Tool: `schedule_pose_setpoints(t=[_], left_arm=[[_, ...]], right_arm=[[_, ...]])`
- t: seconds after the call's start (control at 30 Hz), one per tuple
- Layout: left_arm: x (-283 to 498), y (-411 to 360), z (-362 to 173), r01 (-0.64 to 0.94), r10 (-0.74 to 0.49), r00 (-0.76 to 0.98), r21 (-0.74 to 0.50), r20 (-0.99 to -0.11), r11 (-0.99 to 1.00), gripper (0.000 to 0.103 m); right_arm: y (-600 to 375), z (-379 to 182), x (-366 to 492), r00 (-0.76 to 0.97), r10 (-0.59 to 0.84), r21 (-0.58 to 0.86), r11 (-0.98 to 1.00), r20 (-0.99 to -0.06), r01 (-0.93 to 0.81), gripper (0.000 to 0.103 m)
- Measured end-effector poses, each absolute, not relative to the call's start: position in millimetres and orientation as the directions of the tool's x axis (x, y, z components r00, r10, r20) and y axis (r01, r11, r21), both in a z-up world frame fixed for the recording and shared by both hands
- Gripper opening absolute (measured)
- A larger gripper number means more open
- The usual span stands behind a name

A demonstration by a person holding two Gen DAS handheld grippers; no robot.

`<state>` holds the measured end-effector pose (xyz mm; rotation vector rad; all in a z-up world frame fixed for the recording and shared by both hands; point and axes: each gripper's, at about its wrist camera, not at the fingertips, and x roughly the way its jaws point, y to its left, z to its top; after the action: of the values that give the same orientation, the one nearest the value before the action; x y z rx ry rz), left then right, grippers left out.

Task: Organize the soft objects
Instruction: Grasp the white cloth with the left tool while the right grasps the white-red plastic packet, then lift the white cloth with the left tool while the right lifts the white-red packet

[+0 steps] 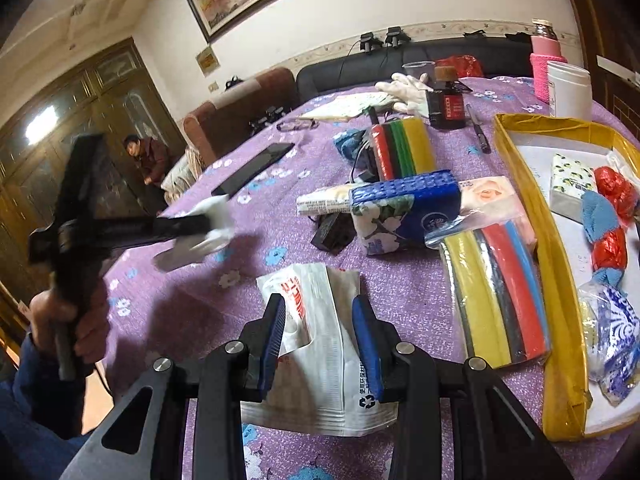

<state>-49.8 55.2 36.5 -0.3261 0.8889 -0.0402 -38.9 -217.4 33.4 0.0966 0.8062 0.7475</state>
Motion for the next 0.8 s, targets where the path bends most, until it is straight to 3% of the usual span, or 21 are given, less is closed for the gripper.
schedule_pose_setpoints(t=[0.2,0.23,0.27,0.67,0.73,0.8], left_arm=[[-59.8,69.1,19.7,-0.099,-0.179,0.624,-0.304,-0.761,0.947,0.011],[-60.0,69.4,19.8,-0.094,-0.181,0.630,-0.306,-0.755,0.948,0.011],[-61.0,68.8,20.5,-0.088,-0.177,0.637,-0.300,-0.750,0.950,0.011],[-60.0,68.8,15.2,-0.069,-0.183,0.633,-0.290,-0.752,0.954,0.013],[-56.2,64.6,15.5,-0.067,-0.177,0.629,-0.279,-0.757,0.958,0.018],[-51.9,59.4,15.2,-0.053,-0.182,0.619,-0.272,-0.764,0.961,0.035]], right_arm=[[-186.4,44.6,-42.1,0.471,0.587,0.231,0.753,-0.658,-0.616,0.038],[-179.6,47.8,-41.9,0.473,0.582,0.214,0.751,-0.662,-0.625,0.024],[-171.9,49.5,-39.8,0.467,0.575,0.200,0.748,-0.672,-0.633,0.017],[-113.0,33.0,-22.0,0.409,0.519,0.137,0.727,-0.751,-0.673,0.015],[-111.1,29.9,-24.4,0.405,0.503,0.114,0.722,-0.763,-0.683,0.015],[-109.5,25.8,-28.5,0.423,0.474,0.064,0.721,-0.772,-0.690,0.015]])
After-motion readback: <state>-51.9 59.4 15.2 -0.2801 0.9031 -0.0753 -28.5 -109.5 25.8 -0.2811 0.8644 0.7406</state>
